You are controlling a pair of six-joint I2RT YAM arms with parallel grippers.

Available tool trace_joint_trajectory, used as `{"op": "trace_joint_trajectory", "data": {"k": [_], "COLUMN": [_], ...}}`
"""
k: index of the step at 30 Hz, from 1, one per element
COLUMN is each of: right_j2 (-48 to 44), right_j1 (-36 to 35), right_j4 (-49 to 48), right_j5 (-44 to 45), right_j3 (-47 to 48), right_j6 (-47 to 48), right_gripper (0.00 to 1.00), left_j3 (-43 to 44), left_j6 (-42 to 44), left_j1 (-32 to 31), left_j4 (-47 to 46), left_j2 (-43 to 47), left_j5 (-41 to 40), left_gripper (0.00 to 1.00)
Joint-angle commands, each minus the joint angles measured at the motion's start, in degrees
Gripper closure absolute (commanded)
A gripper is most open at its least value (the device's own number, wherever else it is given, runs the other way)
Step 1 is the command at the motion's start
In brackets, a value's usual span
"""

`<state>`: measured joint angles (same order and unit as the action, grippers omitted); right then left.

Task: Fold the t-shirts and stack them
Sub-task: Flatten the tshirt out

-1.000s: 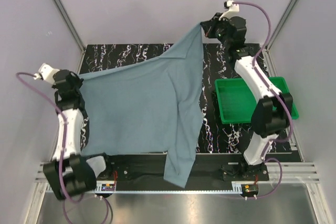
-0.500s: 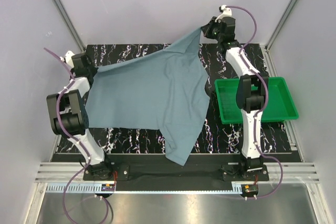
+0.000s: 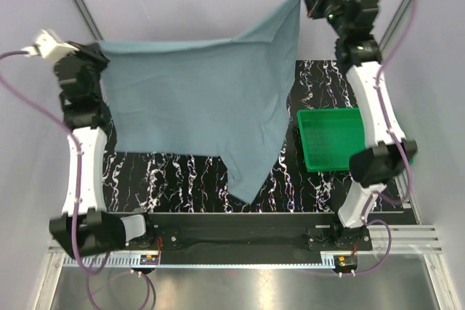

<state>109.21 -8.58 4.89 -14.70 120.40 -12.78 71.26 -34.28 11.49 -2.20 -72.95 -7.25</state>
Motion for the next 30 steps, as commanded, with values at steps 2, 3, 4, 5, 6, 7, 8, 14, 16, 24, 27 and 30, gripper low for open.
{"op": "trace_joint_trajectory", "data": {"k": [2,3,4,5,6,7,8,14,16,24,27,30], "right_j2": [-10.50,-10.86,-11.21,-11.47,-11.30,-11.39,-11.47,-13.66,-15.16,-33.43,-36.52,-37.40], "right_j1": [0.05,0.05,0.05,0.05,0.14,0.05,0.05,0.05,0.05,0.05,0.05,0.05], "right_j4": [-1.11,-0.84,-1.45,-1.46,-1.11,-0.93,-1.10,-1.20,-0.93,-6.73,-6.90,-6.73], "right_j5": [-1.39,-1.56,-1.56,-1.56,-1.30,-1.12,-1.03,0.29,-0.76,-4.28,-5.95,-7.36], "right_j3": [7.98,9.40,11.50,13.18,15.11,18.70,20.12,30.59,32.43,19.09,17.24,17.15], "right_j6": [8.99,10.21,10.84,11.45,12.24,12.42,12.51,14.62,13.40,8.92,7.33,5.75], "right_gripper": [1.00,1.00,1.00,1.00,1.00,1.00,1.00,1.00,1.00,1.00,1.00,1.00], "left_j3": [10.19,13.17,15.55,17.75,19.86,23.01,24.43,33.76,36.12,41.05,41.76,42.11], "left_j6": [6.59,6.95,7.73,8.26,8.35,7.83,7.48,8.97,9.84,15.46,17.14,17.85], "left_j1": [0.99,1.08,1.17,1.08,1.60,1.96,2.31,2.49,2.23,-0.76,-1.90,-2.17], "left_j4": [-6.14,-6.67,-6.68,-5.81,-5.63,-5.89,-6.15,-2.65,-1.24,7.64,9.75,11.68], "left_j2": [7.90,8.26,8.17,7.74,7.38,7.38,7.21,7.73,9.05,15.37,16.96,18.36], "left_j5": [-0.31,0.12,0.21,0.13,0.04,0.47,0.83,-0.22,-2.07,-7.94,-10.50,-11.73], "left_gripper": [1.00,1.00,1.00,1.00,1.00,1.00,1.00,1.00,1.00,1.00,1.00,1.00]}}
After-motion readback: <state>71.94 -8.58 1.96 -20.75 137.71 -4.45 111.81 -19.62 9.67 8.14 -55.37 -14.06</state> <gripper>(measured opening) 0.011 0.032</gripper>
